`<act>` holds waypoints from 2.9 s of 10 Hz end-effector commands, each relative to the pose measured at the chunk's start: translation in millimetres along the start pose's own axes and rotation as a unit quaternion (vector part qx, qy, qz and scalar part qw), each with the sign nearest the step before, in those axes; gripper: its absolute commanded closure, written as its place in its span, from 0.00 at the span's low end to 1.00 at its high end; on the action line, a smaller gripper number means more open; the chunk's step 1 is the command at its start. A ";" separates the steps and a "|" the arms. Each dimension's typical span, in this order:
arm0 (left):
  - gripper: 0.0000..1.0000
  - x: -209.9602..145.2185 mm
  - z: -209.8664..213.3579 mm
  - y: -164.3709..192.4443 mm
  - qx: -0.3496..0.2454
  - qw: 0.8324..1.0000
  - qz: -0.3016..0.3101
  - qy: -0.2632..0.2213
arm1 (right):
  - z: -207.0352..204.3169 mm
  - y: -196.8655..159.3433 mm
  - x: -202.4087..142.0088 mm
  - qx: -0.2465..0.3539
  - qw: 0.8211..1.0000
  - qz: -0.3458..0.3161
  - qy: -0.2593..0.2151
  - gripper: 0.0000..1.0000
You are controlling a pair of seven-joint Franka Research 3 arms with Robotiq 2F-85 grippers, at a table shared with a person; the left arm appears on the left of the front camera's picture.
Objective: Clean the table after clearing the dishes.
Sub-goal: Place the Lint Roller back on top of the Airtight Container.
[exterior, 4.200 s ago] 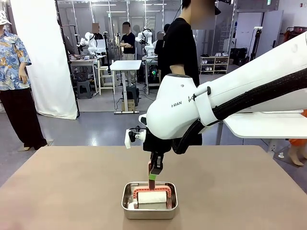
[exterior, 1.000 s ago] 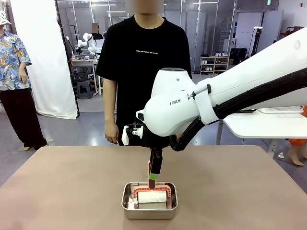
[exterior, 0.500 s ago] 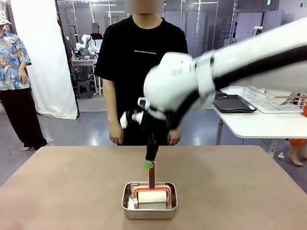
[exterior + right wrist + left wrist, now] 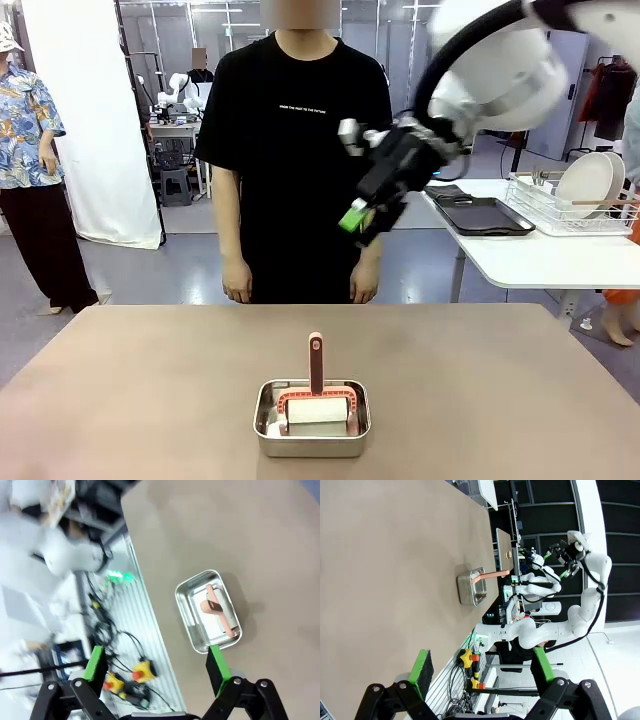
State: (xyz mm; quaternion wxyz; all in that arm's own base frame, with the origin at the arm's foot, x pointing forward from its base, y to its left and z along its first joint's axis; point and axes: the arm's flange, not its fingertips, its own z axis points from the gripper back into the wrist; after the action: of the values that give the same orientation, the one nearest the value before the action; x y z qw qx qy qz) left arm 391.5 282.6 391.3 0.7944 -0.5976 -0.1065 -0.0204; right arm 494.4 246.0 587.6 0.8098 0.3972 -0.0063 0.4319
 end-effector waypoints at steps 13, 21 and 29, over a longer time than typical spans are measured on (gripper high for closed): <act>0.00 -3.6 0.9 -2.4 -0.001 1.000 -0.002 -0.004 | 188.7 -162.7 -379.9 0.169 0.917 -0.195 -0.304 0.00; 0.00 -3.6 0.9 -2.4 -0.001 1.000 -0.002 -0.004 | 189.0 -166.8 -393.3 0.164 0.910 -0.205 -0.322 0.00; 0.00 -3.6 0.9 -2.4 -0.001 1.000 -0.002 -0.004 | 189.0 -166.8 -393.3 0.164 0.910 -0.205 -0.322 0.00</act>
State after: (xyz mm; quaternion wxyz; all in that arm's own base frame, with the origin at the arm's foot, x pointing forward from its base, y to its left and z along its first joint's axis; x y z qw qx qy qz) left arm 391.4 282.5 391.2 0.7944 -0.5977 -0.1065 -0.0204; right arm 430.3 -205.4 467.6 0.7592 0.6335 -0.1127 0.0980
